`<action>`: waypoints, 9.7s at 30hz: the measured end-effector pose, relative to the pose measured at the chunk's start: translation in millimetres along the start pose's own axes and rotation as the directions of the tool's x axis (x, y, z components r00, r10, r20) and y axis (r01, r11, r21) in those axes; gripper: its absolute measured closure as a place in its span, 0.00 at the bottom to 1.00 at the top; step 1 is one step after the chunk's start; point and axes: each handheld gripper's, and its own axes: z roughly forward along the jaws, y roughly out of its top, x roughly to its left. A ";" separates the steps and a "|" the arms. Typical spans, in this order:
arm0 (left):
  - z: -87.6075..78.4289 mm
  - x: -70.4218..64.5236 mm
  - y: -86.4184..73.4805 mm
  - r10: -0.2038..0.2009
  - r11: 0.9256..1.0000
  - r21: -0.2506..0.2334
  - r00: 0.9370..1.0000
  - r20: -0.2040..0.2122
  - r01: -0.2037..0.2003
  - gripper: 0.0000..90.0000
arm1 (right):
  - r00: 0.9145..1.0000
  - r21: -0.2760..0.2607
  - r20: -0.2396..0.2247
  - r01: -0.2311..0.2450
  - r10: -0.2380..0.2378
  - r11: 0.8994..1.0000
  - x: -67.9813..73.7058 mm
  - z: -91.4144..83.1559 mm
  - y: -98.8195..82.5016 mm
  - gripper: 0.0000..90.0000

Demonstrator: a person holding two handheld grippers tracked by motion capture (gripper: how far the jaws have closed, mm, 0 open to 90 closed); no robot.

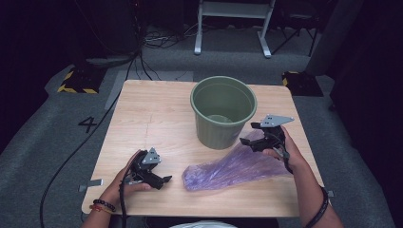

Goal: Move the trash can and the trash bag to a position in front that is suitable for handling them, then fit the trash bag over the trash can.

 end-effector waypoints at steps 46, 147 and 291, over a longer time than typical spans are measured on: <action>0.0 -0.1 0.0 0.000 1.000 0.000 1.000 0.000 0.000 0.04 | 0.998 0.049 -0.032 0.053 -0.051 0.997 8.1 40.6 15.9 0.16; 8.8 -10.8 9.4 0.037 0.999 -0.001 0.999 0.033 -0.037 0.04 | 0.964 0.068 0.243 -0.126 0.106 0.990 -24.9 -34.4 -93.3 0.46; 9.4 -10.7 11.2 0.025 0.999 -0.030 0.999 0.022 -0.025 0.17 | 0.998 -0.213 -0.056 -0.002 -0.010 0.977 9.6 -16.8 -31.4 1.00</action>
